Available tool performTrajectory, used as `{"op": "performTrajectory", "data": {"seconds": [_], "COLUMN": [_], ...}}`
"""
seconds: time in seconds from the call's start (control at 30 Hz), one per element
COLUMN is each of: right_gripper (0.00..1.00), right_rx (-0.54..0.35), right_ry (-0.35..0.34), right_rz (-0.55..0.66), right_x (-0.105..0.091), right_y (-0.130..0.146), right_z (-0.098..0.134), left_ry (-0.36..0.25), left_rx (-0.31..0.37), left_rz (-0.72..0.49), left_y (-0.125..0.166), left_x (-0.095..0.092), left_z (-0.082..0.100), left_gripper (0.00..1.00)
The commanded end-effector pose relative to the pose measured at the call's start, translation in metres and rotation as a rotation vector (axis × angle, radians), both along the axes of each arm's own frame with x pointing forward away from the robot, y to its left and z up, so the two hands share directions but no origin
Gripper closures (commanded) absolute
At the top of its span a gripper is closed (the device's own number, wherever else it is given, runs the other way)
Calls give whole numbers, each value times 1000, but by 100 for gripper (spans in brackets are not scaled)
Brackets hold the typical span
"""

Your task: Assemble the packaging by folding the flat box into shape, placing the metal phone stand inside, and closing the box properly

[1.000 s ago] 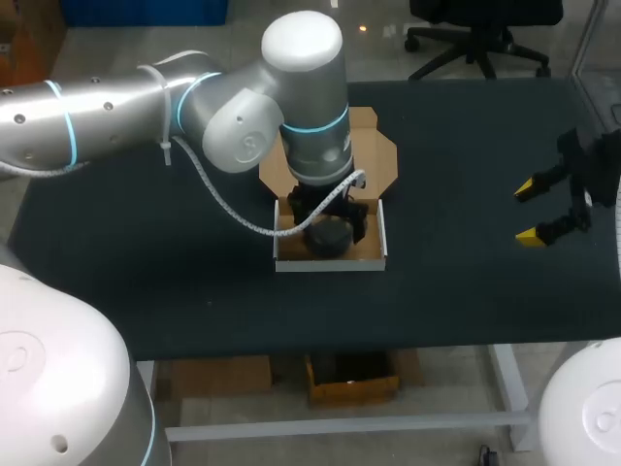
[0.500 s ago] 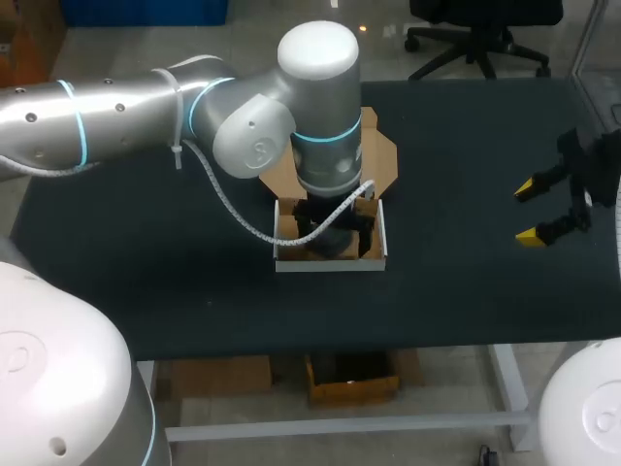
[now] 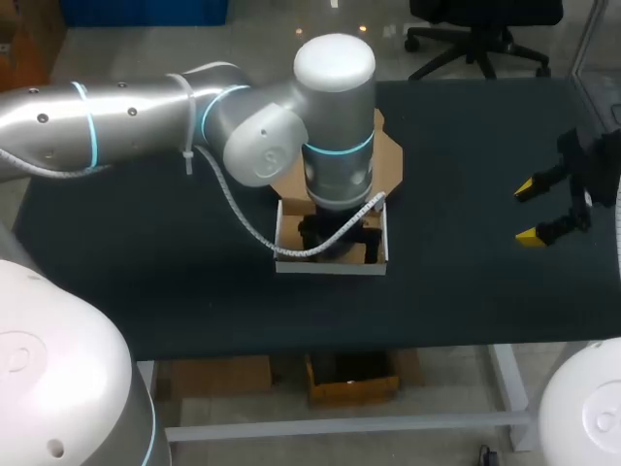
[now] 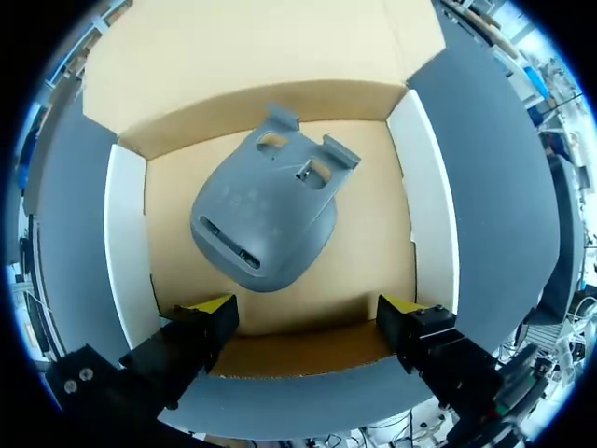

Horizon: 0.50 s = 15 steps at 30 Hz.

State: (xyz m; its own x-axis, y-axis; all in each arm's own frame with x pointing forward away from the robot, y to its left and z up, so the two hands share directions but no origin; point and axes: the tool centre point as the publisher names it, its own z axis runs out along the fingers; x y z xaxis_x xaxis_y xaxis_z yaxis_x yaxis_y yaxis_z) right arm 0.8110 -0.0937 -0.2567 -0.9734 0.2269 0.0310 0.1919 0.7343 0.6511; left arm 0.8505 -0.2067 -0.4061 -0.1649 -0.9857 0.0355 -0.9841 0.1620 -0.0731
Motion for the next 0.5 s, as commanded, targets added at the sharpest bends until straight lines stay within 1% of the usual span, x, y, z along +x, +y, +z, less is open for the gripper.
{"op": "performTrajectory", "data": {"seconds": [0.03, 0.33, 0.5], "right_gripper": [0, 0, 0], "right_rx": [0, 0, 0], "right_ry": [1, 1, 1], "right_rz": [1, 1, 1], "right_x": [0, 0, 0], "right_y": [0, 0, 0], "right_z": [1, 1, 1], "left_ry": [-13, -3, 9], "left_rx": [16, 28, 29], "left_rz": [9, 42, 72], "left_y": [-4, -5, -5], "left_x": [-12, -33, -41], "left_z": [3, -3, -6], "left_gripper": [0, 0, 0]}}
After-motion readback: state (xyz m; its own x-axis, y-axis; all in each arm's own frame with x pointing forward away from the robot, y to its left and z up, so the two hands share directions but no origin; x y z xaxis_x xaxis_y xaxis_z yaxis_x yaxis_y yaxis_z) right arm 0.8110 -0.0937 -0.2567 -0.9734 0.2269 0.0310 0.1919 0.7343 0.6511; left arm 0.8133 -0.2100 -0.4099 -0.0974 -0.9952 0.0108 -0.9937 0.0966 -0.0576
